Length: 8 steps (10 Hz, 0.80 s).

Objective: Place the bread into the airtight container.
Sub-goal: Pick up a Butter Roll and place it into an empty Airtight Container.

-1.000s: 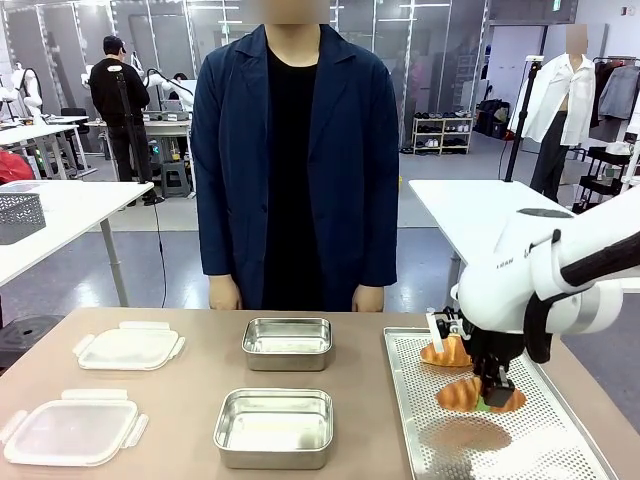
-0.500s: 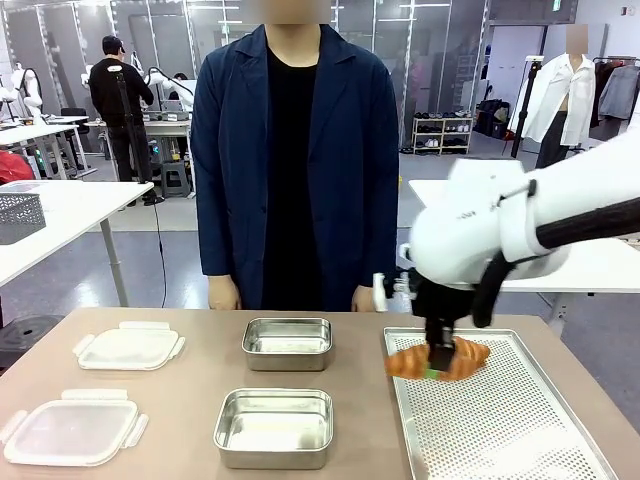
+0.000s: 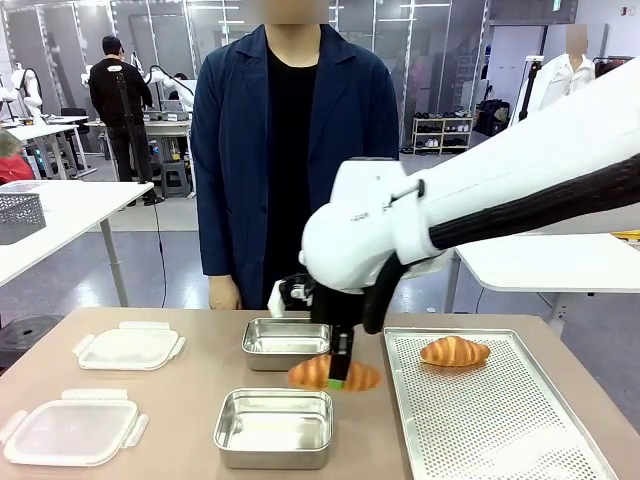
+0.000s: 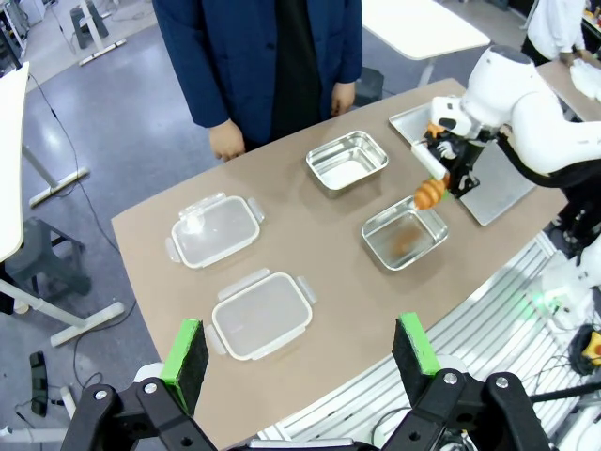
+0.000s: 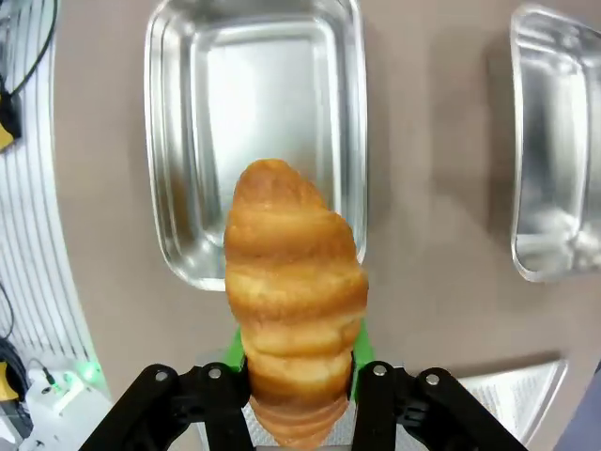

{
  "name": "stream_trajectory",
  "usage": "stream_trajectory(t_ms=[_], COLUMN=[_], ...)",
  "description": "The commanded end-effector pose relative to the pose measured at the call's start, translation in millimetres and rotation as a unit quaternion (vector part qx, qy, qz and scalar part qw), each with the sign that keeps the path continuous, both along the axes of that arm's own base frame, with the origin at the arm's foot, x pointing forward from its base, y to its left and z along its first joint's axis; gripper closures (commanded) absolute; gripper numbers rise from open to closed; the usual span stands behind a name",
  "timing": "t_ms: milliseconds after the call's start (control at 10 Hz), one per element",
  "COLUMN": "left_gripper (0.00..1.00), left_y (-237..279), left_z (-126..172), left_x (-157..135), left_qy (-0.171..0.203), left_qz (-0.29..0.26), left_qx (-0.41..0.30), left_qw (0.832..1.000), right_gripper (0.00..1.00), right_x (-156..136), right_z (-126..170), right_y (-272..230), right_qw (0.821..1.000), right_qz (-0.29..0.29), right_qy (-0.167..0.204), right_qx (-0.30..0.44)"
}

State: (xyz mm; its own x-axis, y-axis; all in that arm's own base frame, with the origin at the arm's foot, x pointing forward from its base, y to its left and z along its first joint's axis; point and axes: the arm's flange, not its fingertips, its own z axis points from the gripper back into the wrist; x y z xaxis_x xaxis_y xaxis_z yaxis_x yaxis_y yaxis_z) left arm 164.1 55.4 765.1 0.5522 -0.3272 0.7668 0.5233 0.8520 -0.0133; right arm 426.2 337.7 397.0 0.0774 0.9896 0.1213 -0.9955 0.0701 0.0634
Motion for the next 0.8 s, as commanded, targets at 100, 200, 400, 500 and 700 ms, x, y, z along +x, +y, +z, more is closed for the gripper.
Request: stream_trajectory(t_ms=[100,200,400,500,700], left_gripper=[0.00,0.00,0.00,0.00,0.00], left_y=[-0.2,-0.2,-0.2,-0.2,-0.2], left_z=[1.6,1.6,1.6,1.6,1.6], left_x=[-1.0,-1.0,-1.0,-1.0,-1.0], left_qy=[-0.002,-0.002,-0.002,-0.002,-0.002], left_qz=[-0.004,-0.004,-0.004,-0.004,-0.004], left_qx=[0.000,0.000,0.000,0.000,0.000], left_qw=[1.000,1.000,1.000,1.000,1.000], right_gripper=[0.57,0.57,0.57,0.57,0.57], right_x=[10.0,7.3,-1.8,-5.0,-7.2], right_z=[-6.9,-13.9,-28.9,-35.6,-48.0], right_y=[36.4,45.5,68.0,76.2,85.1], right_qw=[1.000,1.000,1.000,1.000,0.999], right_qz=[-0.004,0.001,0.006,0.005,-0.003], right_qy=[0.005,0.012,0.013,0.015,0.019], right_qx=[-0.005,-0.010,-0.022,-0.027,-0.035])
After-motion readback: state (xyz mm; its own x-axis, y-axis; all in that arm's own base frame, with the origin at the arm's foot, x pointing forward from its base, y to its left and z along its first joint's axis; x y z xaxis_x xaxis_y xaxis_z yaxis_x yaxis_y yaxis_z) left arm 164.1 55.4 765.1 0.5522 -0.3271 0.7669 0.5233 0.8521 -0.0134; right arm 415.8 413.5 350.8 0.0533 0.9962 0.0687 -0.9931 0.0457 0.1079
